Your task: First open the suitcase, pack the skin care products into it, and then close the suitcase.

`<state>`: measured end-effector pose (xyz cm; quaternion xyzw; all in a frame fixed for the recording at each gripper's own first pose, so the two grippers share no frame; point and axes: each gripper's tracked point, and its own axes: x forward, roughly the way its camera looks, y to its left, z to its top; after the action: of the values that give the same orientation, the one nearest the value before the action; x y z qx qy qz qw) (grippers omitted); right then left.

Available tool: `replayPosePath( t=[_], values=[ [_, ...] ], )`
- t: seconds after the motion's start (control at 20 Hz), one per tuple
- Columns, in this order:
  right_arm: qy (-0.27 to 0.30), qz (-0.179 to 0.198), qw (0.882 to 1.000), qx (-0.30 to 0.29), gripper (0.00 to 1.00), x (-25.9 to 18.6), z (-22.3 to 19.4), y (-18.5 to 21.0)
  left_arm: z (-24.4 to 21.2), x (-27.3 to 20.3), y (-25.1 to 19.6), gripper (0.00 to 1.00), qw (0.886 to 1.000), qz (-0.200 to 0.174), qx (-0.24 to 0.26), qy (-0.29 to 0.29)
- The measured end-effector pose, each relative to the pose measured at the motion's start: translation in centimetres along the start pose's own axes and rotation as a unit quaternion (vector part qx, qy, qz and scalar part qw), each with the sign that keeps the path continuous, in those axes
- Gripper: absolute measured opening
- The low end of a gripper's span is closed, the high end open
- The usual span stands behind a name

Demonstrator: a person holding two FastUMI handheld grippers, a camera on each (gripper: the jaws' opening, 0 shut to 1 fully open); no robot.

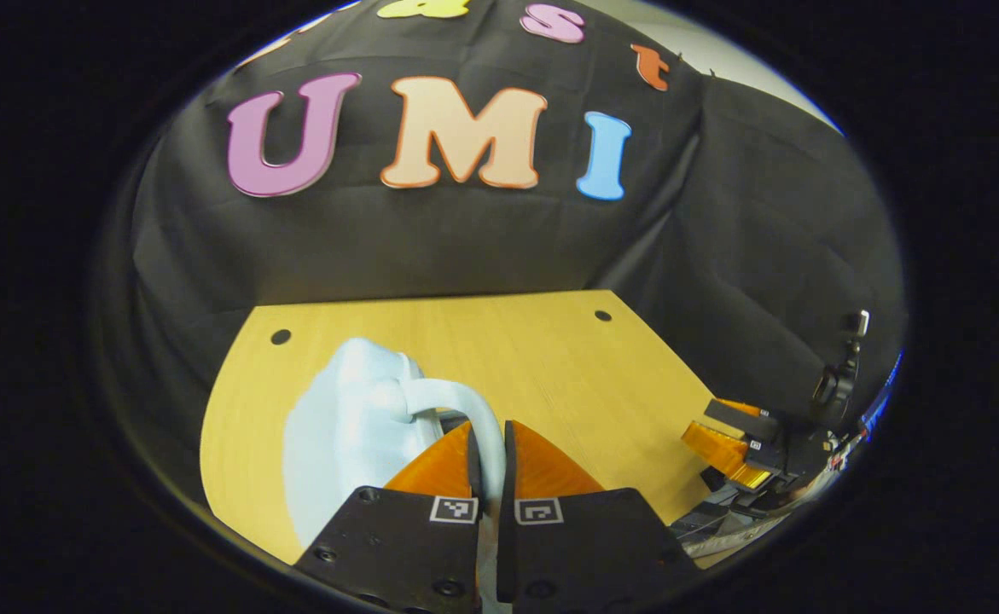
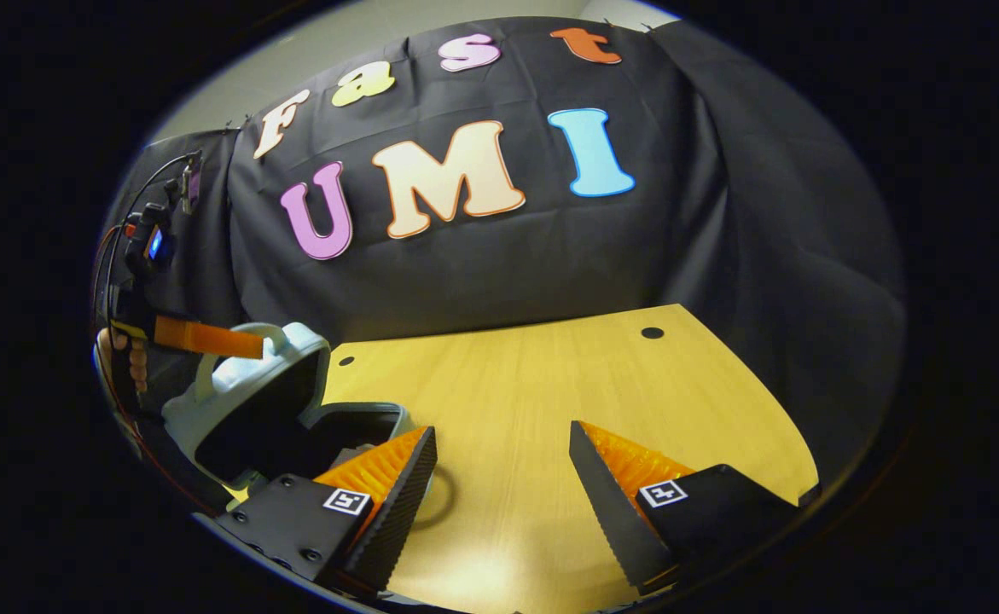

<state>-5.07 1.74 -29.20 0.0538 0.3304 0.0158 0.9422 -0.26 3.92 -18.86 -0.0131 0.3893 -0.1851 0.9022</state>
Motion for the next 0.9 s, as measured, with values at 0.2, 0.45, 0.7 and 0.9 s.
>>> replayPosePath(
  t=[0.2,0.45,0.7,0.9],
  values=[
    [0.001,-0.017,1.0,-0.003,0.98,-1.2,-0.2,-2.1,-3.7,3.6,-2.1,0.01,0.999,-0.02,0.002,0.039],
    [0.003,-0.034,0.999,-0.008,0.98,-2.6,-0.4,-4.5,-6.9,7.1,-3.9,0.02,0.997,-0.02,0.002,0.074],
    [0.004,-0.054,0.999,-0.001,0.98,-3.7,-0.5,-7.1,-10.1,9.8,-4.7,0.03,0.994,-0.013,0.005,0.11],
    [0.001,-0.058,0.998,0.0,0.98,-4.1,-0.1,-8.1,-13.0,10.8,-6.0,0.1,0.99,-0.015,-0.032,0.133]
  ],
)
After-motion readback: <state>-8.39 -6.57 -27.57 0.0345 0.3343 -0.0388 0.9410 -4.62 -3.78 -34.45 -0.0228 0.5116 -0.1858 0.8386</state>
